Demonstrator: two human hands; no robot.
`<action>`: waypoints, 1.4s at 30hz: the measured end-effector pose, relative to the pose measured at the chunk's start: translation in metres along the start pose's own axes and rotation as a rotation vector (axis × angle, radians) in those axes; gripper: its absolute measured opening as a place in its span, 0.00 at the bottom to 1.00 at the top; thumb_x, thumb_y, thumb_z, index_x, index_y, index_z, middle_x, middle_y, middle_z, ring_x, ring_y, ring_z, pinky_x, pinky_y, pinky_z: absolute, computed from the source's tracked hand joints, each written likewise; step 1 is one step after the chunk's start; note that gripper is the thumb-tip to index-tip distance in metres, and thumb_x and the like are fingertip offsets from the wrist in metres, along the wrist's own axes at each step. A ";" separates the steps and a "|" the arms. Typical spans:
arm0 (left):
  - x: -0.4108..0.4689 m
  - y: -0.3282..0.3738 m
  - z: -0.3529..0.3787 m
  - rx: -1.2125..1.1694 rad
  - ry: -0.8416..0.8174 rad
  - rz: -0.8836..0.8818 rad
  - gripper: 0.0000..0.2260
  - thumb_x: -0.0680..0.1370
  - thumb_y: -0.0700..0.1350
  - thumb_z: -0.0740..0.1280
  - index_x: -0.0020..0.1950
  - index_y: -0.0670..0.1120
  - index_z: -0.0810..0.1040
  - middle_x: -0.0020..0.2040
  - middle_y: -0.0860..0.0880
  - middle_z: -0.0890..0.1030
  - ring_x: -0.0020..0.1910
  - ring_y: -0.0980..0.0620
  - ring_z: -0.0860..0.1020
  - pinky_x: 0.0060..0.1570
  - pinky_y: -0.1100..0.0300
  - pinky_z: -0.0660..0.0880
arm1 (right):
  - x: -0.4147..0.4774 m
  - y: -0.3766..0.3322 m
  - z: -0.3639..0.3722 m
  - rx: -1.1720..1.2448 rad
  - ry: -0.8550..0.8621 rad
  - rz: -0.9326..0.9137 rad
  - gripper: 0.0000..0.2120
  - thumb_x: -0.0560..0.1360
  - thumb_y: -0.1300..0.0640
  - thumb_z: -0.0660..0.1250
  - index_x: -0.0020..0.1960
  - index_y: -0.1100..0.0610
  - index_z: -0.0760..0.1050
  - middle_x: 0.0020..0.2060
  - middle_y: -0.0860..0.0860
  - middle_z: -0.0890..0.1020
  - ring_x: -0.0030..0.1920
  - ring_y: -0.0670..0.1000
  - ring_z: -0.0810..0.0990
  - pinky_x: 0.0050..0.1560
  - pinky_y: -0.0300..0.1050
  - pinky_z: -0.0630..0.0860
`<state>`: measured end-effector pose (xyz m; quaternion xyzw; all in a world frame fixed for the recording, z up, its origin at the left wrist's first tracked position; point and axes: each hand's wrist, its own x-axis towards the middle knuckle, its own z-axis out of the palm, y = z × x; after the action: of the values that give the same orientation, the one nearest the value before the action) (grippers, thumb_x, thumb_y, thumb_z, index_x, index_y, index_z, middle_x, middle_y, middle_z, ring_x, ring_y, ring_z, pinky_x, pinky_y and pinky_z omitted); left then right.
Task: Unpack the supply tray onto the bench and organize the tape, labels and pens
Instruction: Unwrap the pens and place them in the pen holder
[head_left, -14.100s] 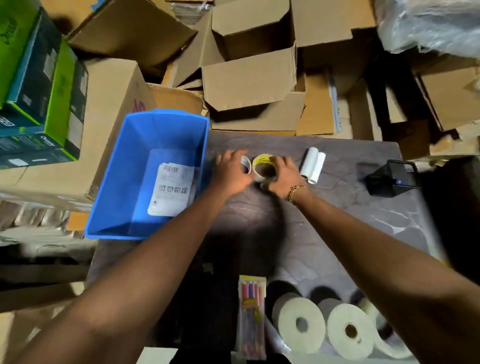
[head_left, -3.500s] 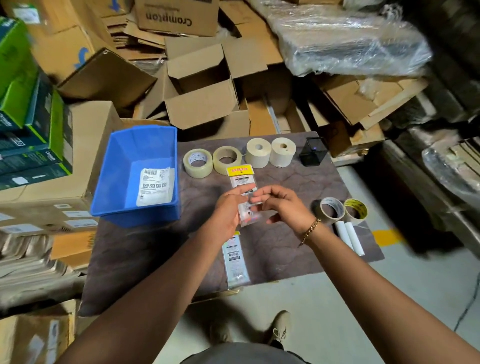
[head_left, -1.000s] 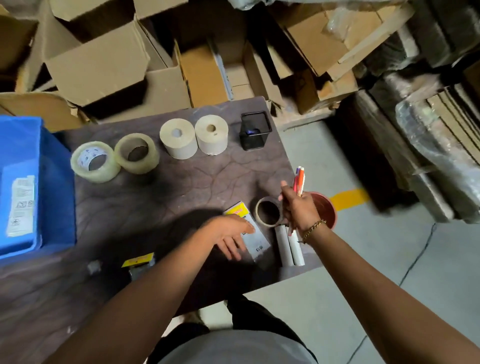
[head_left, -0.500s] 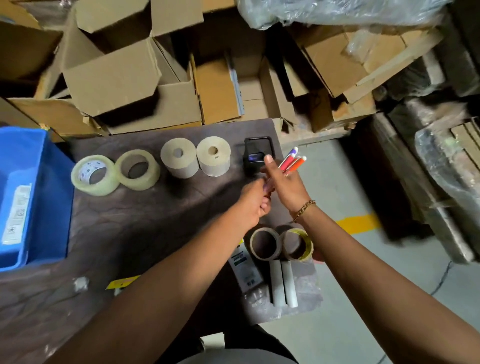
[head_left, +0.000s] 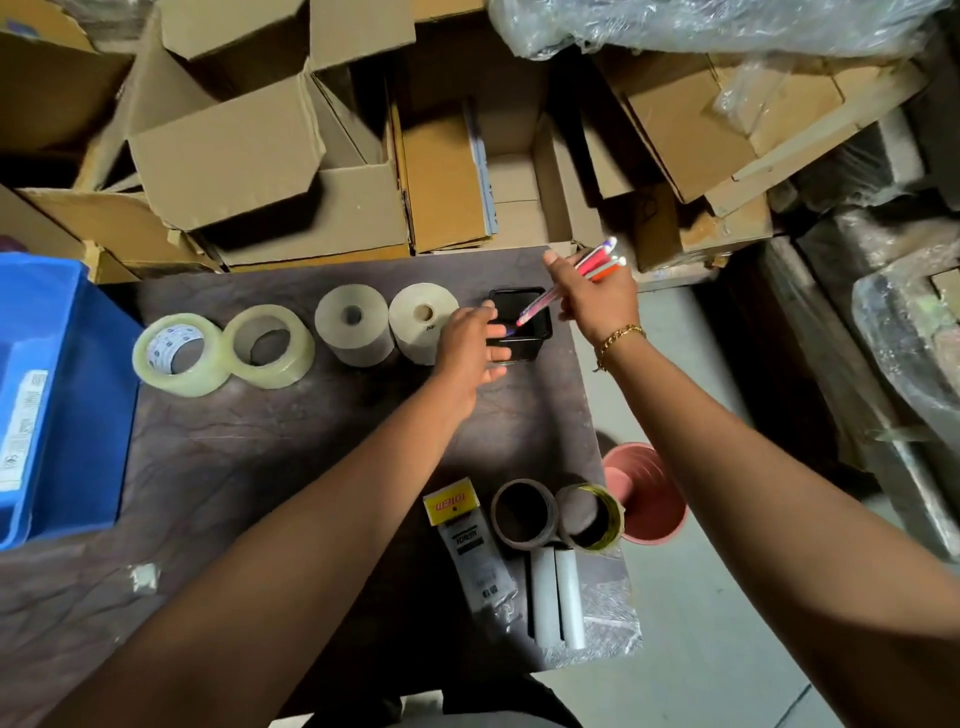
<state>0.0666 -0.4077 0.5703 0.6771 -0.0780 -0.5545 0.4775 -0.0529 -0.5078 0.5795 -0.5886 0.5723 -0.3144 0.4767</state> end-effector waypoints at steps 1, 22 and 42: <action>0.002 -0.002 -0.005 0.010 0.004 0.008 0.13 0.83 0.52 0.57 0.59 0.47 0.75 0.50 0.49 0.79 0.39 0.51 0.77 0.38 0.59 0.73 | 0.006 0.005 0.004 -0.051 0.011 0.010 0.17 0.70 0.42 0.73 0.30 0.53 0.75 0.27 0.51 0.81 0.29 0.51 0.80 0.37 0.56 0.82; 0.005 -0.017 -0.042 0.153 -0.092 0.018 0.15 0.81 0.51 0.61 0.65 0.45 0.75 0.54 0.48 0.79 0.44 0.51 0.78 0.40 0.59 0.73 | -0.001 0.013 0.011 -0.151 -0.052 0.176 0.09 0.71 0.50 0.72 0.47 0.53 0.78 0.44 0.54 0.85 0.41 0.55 0.85 0.29 0.45 0.79; -0.109 -0.145 -0.331 0.240 0.227 0.079 0.05 0.79 0.41 0.65 0.53 0.44 0.78 0.37 0.52 0.74 0.39 0.55 0.73 0.30 0.67 0.67 | -0.339 0.072 0.205 -0.076 -0.631 0.531 0.08 0.77 0.59 0.68 0.55 0.51 0.75 0.39 0.50 0.78 0.36 0.46 0.75 0.33 0.37 0.71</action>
<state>0.2383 -0.0761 0.5144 0.7841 -0.1157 -0.4419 0.4202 0.0581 -0.1289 0.5008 -0.5053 0.5412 0.0367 0.6711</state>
